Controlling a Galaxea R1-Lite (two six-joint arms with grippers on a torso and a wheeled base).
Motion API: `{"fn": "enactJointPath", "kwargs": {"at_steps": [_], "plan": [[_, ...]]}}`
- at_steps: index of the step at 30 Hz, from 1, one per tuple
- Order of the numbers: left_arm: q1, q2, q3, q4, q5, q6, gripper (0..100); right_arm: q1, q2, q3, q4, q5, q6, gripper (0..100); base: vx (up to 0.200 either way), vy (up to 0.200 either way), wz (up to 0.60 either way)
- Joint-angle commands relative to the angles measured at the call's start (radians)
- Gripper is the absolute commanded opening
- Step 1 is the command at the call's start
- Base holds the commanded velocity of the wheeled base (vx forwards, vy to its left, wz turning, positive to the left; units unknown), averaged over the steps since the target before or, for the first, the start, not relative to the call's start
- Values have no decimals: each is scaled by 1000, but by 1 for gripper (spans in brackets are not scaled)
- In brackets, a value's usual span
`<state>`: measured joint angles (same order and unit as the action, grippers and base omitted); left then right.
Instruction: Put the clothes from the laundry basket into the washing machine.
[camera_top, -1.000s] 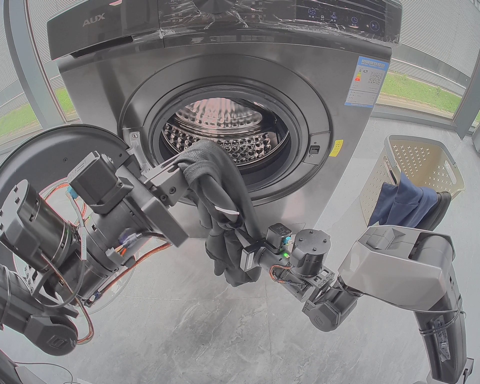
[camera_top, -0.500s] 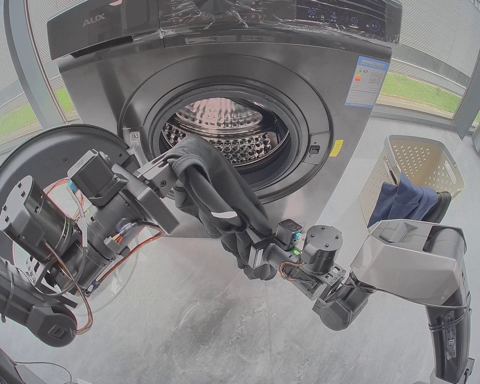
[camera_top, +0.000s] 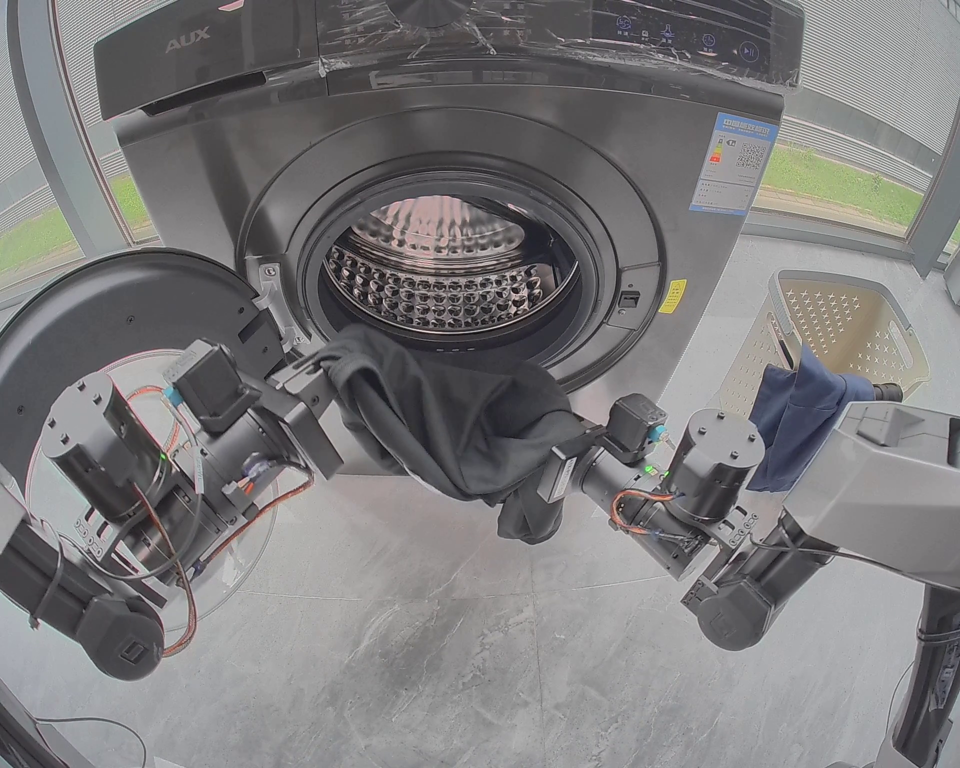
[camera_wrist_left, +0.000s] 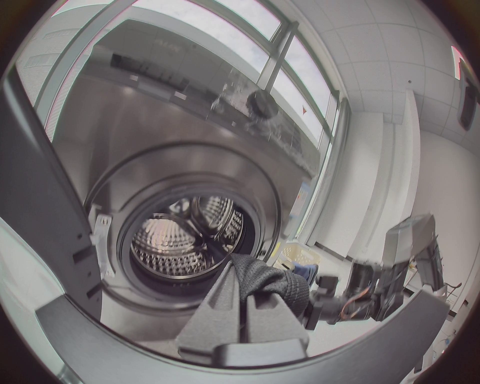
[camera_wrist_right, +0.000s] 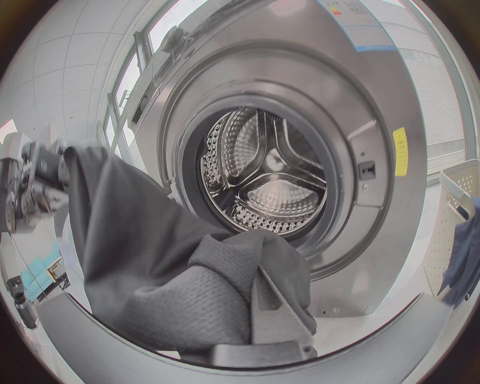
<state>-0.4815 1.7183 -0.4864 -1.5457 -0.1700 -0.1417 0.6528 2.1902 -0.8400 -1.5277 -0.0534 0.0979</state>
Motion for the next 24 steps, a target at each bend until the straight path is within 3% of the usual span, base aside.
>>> {"fn": "enactJointPath", "kwargs": {"at_steps": [1,7,12,13,20,24], "plan": [[9,86,51,-1,1,10,0,1,-89,35,-5,0,5,0,0,0,0],[11,152,84,-1,0,16,0,13,-121,39,-5,-3,6,0,0,0,0],[9,175,97,-1,0,39,0,13,-121,39,-5,-3,8,0,0,0,0],[9,176,100,-1,0,42,100,13,-121,39,-5,-3,8,0,0,0,0],[1,201,166,-1,-23,53,100,15,-121,25,-2,-14,8,0,0,0,0],[-2,228,203,-1,-39,91,100,15,-122,10,3,-16,10,0,0,0,0]]}}
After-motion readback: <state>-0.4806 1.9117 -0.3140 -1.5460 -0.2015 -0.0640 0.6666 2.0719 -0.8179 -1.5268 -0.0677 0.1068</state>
